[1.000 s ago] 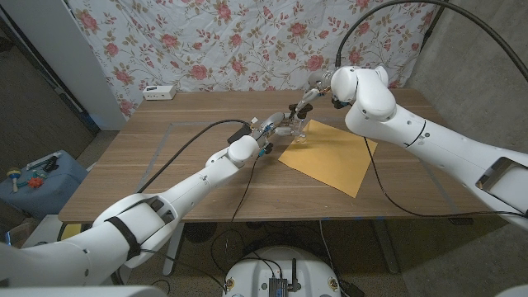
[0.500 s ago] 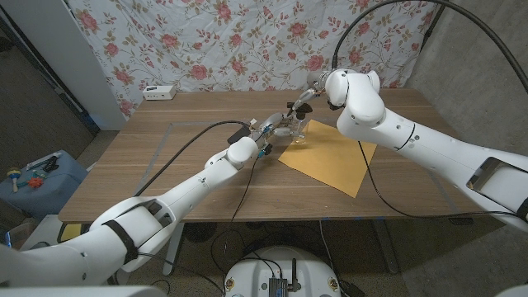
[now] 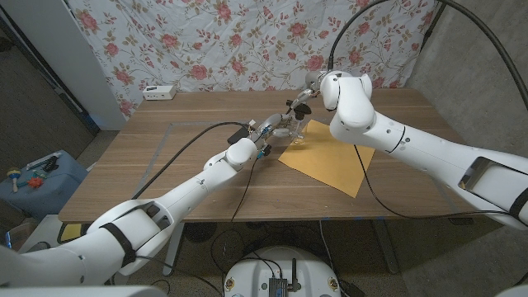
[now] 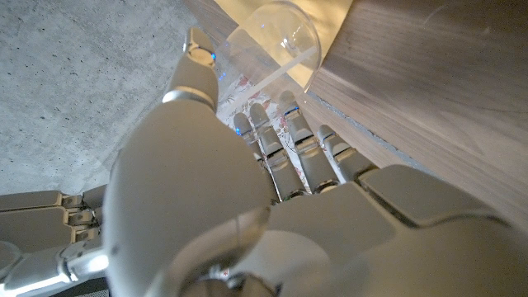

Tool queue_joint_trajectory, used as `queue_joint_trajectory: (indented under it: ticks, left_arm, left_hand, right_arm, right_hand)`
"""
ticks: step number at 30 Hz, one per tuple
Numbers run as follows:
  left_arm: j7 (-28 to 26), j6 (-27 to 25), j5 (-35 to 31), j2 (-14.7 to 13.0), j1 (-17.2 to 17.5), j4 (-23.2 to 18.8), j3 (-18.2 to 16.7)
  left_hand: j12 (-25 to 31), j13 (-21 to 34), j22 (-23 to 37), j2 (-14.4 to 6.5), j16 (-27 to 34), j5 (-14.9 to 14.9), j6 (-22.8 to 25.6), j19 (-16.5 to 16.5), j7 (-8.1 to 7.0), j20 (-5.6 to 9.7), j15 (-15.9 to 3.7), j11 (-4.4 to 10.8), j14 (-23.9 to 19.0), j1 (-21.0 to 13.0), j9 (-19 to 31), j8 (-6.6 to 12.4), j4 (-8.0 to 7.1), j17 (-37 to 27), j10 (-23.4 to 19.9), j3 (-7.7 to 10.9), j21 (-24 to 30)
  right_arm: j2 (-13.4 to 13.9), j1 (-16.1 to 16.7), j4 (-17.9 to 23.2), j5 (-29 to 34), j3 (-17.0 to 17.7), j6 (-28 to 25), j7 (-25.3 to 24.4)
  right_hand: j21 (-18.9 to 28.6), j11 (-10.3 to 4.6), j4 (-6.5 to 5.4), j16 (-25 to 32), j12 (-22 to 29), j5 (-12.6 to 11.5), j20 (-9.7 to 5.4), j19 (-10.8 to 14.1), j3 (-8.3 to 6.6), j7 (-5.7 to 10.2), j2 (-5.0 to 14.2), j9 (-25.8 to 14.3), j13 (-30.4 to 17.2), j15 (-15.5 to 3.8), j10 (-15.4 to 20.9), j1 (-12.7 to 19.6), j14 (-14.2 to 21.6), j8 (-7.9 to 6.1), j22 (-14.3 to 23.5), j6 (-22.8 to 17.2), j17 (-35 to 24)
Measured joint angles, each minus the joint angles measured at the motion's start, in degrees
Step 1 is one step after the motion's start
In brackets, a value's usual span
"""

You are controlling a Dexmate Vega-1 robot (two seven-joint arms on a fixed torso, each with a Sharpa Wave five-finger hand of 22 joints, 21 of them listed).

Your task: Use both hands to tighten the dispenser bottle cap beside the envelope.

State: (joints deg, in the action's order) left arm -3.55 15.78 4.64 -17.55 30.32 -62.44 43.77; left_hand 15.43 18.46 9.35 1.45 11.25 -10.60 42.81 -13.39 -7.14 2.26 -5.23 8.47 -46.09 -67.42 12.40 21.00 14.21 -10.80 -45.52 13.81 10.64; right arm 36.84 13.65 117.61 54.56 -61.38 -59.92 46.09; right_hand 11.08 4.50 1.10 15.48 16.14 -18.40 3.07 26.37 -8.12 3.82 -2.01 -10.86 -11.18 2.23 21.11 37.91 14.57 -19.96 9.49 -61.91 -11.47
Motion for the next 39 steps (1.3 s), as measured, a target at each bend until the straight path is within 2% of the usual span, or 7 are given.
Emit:
queue_joint_trajectory:
  ticks: [3,16,20,24,29,32,39]
  left_arm:
    - [-0.01,0.0,0.01,-0.09,0.11,-0.19,-0.05]
    - [-0.07,-0.24,-0.01,-0.41,0.41,-0.8,-0.17]
    - [-0.07,-0.28,-0.02,-0.55,0.5,-1.04,-0.23]
    - [-0.07,-0.32,-0.03,-0.64,0.52,-1.16,-0.26]
    - [0.01,-0.33,-0.03,-0.68,0.52,-1.18,-0.27]
    - [0.09,-0.33,-0.03,-0.74,0.53,-1.19,-0.3]
    - [0.19,-0.33,-0.02,-0.79,0.52,-1.19,-0.38]
  left_hand:
    - [0.0,0.0,0.0,0.0,0.0,0.01,0.0,0.0,0.0,0.0,0.0,0.0,0.0,0.0,0.0,0.03,0.0,-0.01,0.0,0.0,0.0]
    - [0.0,0.0,0.0,0.0,-0.01,0.13,0.0,0.0,0.0,0.0,-0.01,0.0,0.01,0.0,-0.01,0.29,0.0,-0.01,0.0,0.0,0.0]
    - [-0.01,0.0,0.0,0.0,-0.12,0.16,0.0,0.0,0.0,0.0,-0.02,0.0,0.02,0.0,-0.02,0.29,0.0,-0.01,0.0,0.0,0.0]
    - [-0.01,0.0,0.0,0.0,-0.17,0.16,0.0,0.0,0.0,0.0,-0.02,0.0,0.02,0.0,-0.03,0.28,0.0,-0.01,0.0,0.0,0.0]
    - [-0.07,0.0,0.0,0.0,-0.21,0.17,0.0,0.0,0.0,0.0,-0.02,0.0,0.03,0.0,-0.04,0.23,0.0,-0.01,0.0,0.0,0.0]
    - [-0.13,0.0,0.0,0.0,-0.11,0.17,0.0,0.0,0.0,0.0,-0.03,0.0,0.03,0.0,-0.05,0.19,0.0,-0.01,0.0,0.0,0.0]
    - [0.0,0.0,0.0,0.0,0.0,0.14,0.0,0.0,0.0,0.0,0.02,0.0,-0.02,0.0,-0.04,0.05,0.0,-0.01,0.0,0.0,0.0]
  right_arm:
    - [-0.37,0.09,-0.24,2.31,-0.23,-0.4,0.33]
    - [-2.73,1.9,-2.22,8.42,-0.07,0.23,1.17]
    - [-3.63,2.7,-3.0,10.83,0.42,1.14,1.41]
    - [-4.68,3.71,-3.99,13.38,1.2,2.12,1.58]
    - [-5.96,5.06,-4.95,14.62,2.39,2.67,1.61]
    - [-6.84,6.06,-5.64,17.39,3.35,4.07,1.62]
    - [-8.69,8.02,-6.95,20.89,5.44,5.84,1.51]
  right_hand:
    - [0.35,-0.1,-0.07,0.0,0.0,0.0,-0.48,0.49,0.07,-0.19,0.23,0.02,0.0,-0.5,0.91,-0.23,0.5,-0.03,0.0,-1.24,0.0]
    - [0.38,-0.93,-0.07,0.0,0.45,0.8,-0.94,2.57,0.06,-0.21,0.45,0.0,-0.01,-1.62,4.01,-0.45,2.85,-1.21,-0.01,-6.61,0.29]
    - [0.38,-0.74,0.11,0.0,0.45,0.88,-1.32,3.37,0.24,-0.28,0.45,0.24,-0.01,-2.23,5.25,-0.44,4.25,-1.58,-0.01,-8.83,0.29]
    - [0.38,-1.24,0.35,0.0,0.45,1.2,-1.54,4.2,0.13,-0.34,0.55,0.33,-0.01,-2.52,6.17,-0.54,5.02,-1.74,-0.01,-10.58,0.28]
    - [0.38,-1.28,0.42,0.0,0.45,1.33,-2.13,5.04,0.06,-0.36,0.77,0.36,0.21,-3.33,7.72,-0.43,5.98,-2.33,-0.01,-13.14,0.28]
    - [0.38,-0.96,0.58,0.0,0.45,1.53,-2.44,5.55,-0.1,-0.73,0.99,0.35,0.27,-3.35,8.5,-0.21,6.63,-2.34,-0.01,-14.29,0.28]
    - [0.38,-1.44,0.98,0.0,0.45,1.72,-2.91,6.45,-0.49,-0.59,1.69,0.43,0.27,-4.24,10.45,0.01,8.33,-3.41,-0.01,-17.91,0.28]
